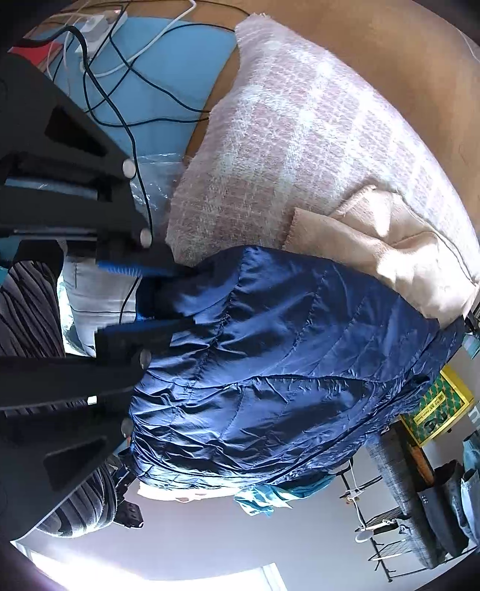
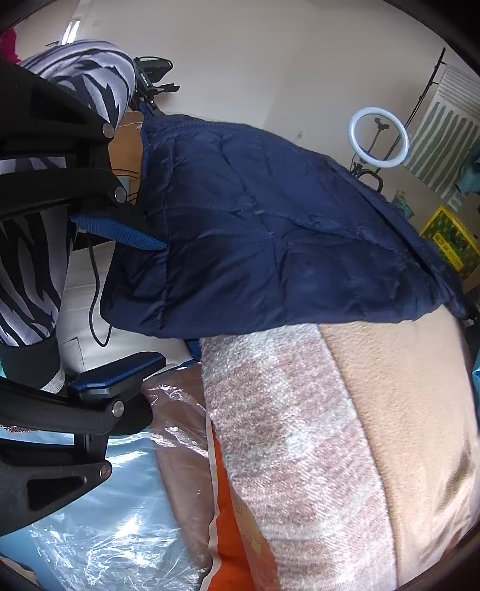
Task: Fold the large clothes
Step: 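Grasp the jacket hem with both grippers and lift it toward the collar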
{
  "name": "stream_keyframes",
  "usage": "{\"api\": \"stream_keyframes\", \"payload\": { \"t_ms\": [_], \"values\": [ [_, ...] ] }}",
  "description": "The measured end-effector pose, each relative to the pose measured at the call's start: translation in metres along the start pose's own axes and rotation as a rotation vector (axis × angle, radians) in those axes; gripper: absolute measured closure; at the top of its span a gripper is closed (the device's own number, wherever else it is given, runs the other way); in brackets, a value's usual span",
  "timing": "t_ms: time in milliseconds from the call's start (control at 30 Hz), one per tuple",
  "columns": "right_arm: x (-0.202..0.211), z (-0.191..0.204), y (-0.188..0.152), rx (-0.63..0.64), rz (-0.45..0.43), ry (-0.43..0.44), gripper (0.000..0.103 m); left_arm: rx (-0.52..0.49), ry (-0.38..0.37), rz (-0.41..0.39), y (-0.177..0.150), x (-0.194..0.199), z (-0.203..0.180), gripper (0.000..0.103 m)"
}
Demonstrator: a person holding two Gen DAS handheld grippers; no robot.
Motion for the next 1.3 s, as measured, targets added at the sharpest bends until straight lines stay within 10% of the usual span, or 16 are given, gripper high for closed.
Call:
{"api": "stream_keyframes", "payload": {
  "t_ms": [100, 333, 800, 1300],
  "values": [
    [-0.005, -0.001, -0.002, -0.005, 0.018, 0.036, 0.044, -0.024, 0.009, -0.014, -0.001, 0.002, -0.003, 0.094],
    [0.021, 0.027, -0.005, 0.12, -0.008, 0.08, 0.099, -0.037, -0.006, -0.061, 0.003, 0.014, -0.01, 0.097],
    [0.134, 0.103, 0.05, 0.145, -0.308, 0.231, 0.103, -0.131, -0.114, -0.253, 0.046, 0.086, -0.071, 0.099],
    [0.143, 0.102, 0.087, 0.067, -0.345, 0.165, 0.103, -0.116, -0.143, -0.345, 0.111, 0.091, -0.107, 0.099]
  ]
}}
Point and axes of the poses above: each gripper's, at about its wrist camera, not at the fingertips, and x roughly against the way its jaws point, z to its left, y to its top, the point moved 1 cm from there along -x, roughly the way its jaws point, and after that the axes turned 3 degrees about -y, right-handed, at the moved point
